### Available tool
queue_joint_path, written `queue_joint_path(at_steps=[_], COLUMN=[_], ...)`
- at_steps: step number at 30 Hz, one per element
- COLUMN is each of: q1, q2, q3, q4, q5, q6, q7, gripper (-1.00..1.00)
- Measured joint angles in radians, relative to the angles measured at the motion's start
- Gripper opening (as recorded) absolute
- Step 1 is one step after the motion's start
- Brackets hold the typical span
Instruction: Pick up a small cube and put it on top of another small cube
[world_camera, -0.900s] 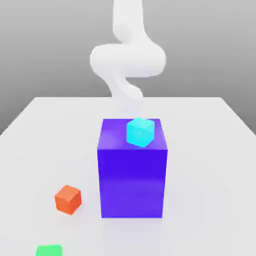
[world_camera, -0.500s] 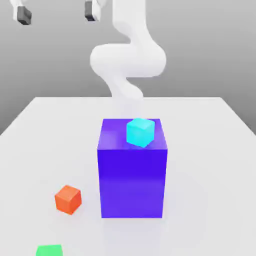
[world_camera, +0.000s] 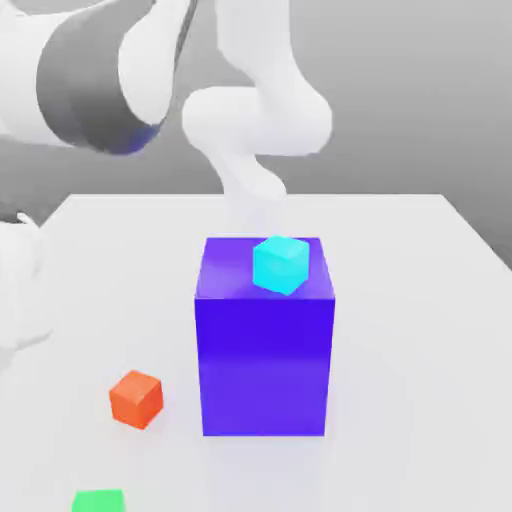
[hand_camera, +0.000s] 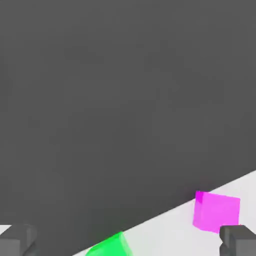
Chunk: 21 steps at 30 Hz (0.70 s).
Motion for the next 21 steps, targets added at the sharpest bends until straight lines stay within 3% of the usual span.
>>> queue_joint_path(at_steps=[7, 11, 12, 21], q1=[-0.088, -0.122, -0.127, -0.110], q2=[0.256, 0.401, 0.419, 0.360], q3=[-0.013, 0.017, 0.022, 0.000], q4=[0.066, 0.104, 0.109, 0.093], q5=[0.045, 0.083, 0.087, 0.077], q6=[0.036, 0.124, 0.137, 0.092], q7=[-0.025, -0.049, -0.053, -0.046], gripper=[0.00, 0.00, -1.00, -1.00])
